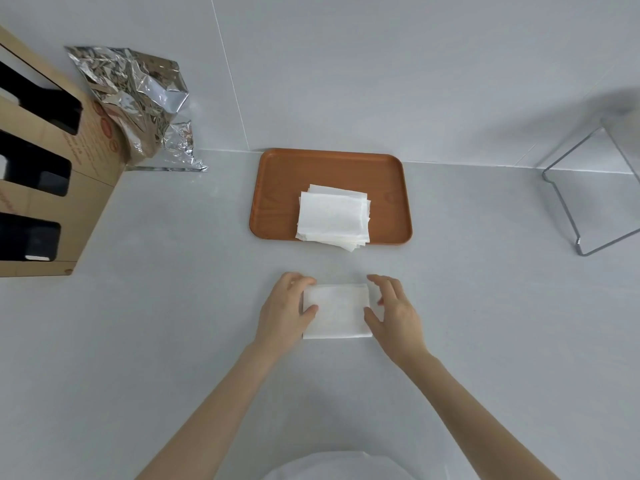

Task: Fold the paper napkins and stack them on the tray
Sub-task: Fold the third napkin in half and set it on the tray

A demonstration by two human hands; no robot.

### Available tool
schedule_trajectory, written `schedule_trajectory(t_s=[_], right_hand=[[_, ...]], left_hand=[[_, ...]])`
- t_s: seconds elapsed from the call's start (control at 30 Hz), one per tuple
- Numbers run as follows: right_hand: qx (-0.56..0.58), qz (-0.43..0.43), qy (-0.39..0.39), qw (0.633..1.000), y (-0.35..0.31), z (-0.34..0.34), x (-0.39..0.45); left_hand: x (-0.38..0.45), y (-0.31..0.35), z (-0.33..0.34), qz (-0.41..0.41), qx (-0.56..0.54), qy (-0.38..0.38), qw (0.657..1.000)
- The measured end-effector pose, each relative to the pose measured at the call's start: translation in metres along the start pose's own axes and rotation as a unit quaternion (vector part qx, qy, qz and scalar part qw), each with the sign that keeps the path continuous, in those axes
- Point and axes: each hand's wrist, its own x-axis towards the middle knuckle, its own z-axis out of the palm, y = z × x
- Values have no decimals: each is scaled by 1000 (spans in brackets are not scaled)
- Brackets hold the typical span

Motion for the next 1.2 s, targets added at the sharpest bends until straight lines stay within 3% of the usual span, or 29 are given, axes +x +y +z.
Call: schedule_trajectory(t_s=[0.1,0.23,0.63,0.77,0.9,1.07,1.2], right_hand=[[-36,-85,9,996,0,-12,-7],[-83,-154,-56,983,2,-18,-24],[-114,-181,-14,977,4,-4,-27],[-60,-157,-19,986,-11,-29,-7],[66,-117,-5,991,-31,-62,26],[242,-1,-10,970,-47,-81,81],[283,75,-1,956,-44,-67,131]], left_hand=[[-12,-2,-2,42,18,38,998],[-31,-7,1,86,31,3,996],[-38,-15,14,109,36,-1,993],[-26,-4,-5,99,4,17,995],[8,24,-46,45,-126,53,990],[67,48,-89,-15,-275,-10,961],[116,48,-92,-43,-229,0,973]])
